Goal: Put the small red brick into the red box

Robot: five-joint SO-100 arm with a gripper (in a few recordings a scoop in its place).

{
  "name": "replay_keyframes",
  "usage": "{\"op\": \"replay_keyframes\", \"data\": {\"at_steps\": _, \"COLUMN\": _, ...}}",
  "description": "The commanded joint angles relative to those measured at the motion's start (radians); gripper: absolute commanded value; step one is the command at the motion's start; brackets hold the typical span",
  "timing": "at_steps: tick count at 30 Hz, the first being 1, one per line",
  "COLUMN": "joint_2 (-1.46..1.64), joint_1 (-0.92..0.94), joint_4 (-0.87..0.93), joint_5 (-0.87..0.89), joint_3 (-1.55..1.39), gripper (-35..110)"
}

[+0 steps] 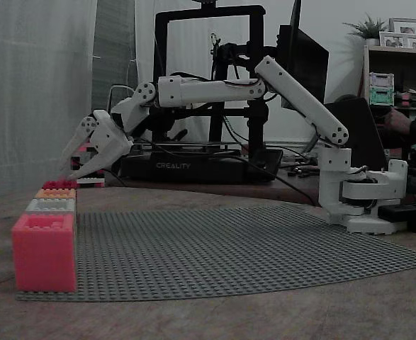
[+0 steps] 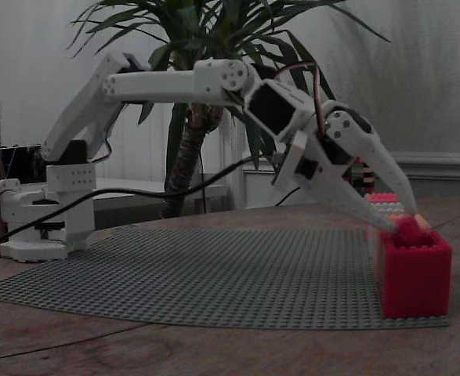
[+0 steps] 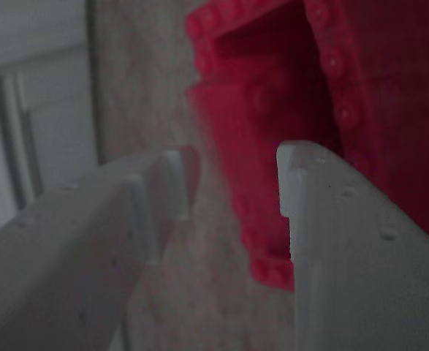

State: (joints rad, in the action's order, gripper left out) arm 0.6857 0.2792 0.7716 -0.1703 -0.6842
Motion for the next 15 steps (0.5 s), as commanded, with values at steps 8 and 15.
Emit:
{"op": "replay_keyframes", "data": {"at_steps": 8, "joint_2": 0.091, "joint_1": -0.018, "joint_4": -0.006, "joint_5": -0.002, "joint_3": 0.060, "gripper": 7}}
{"op": "replay_keyframes", "data": {"at_steps": 15, "joint_2": 0.394, "joint_1": -0.041, "joint_4": 0.106, "joint_5": 0.048, "joint_3": -0.061, "gripper": 0}}
